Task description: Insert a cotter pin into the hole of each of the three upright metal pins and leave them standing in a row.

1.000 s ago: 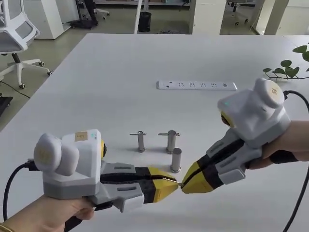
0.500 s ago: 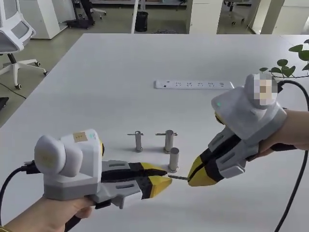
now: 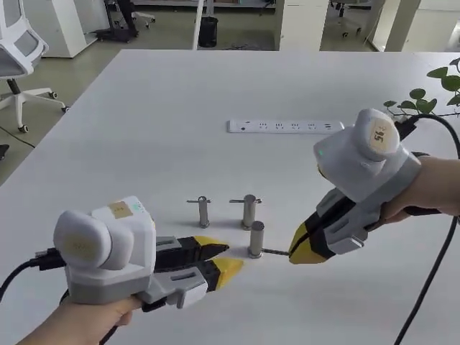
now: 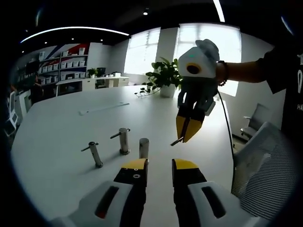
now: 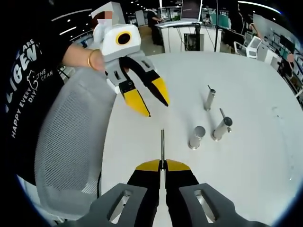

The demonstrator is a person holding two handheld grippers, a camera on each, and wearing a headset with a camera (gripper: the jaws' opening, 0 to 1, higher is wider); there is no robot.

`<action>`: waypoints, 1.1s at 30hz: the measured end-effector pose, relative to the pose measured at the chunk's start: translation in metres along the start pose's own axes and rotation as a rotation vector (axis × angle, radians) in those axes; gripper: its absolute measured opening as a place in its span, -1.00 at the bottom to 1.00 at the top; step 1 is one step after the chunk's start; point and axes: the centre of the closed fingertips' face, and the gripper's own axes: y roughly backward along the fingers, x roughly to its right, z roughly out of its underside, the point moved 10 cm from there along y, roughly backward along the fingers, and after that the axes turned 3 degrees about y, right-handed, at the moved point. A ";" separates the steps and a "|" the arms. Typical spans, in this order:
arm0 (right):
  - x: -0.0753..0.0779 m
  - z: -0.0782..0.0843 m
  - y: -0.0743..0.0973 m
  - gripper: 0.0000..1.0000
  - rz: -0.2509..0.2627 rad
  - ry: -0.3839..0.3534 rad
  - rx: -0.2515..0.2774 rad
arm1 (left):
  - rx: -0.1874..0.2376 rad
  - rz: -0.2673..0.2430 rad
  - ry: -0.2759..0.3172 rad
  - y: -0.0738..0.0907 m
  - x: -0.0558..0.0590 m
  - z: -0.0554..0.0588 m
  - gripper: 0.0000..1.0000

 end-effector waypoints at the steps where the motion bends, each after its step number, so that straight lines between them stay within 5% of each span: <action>1: 0.003 0.001 0.000 -1.00 0.001 0.004 -0.002 | -0.001 -0.007 -0.002 -0.001 0.000 0.000 -0.59; 13: 0.019 0.005 0.001 -1.00 0.056 -0.005 -0.108 | -0.020 -0.095 -0.043 -0.019 -0.006 -0.002 -0.50; 33: 0.041 0.007 -0.006 -1.00 0.078 -0.019 -0.138 | -0.084 -0.150 -0.068 -0.057 -0.014 0.002 -0.52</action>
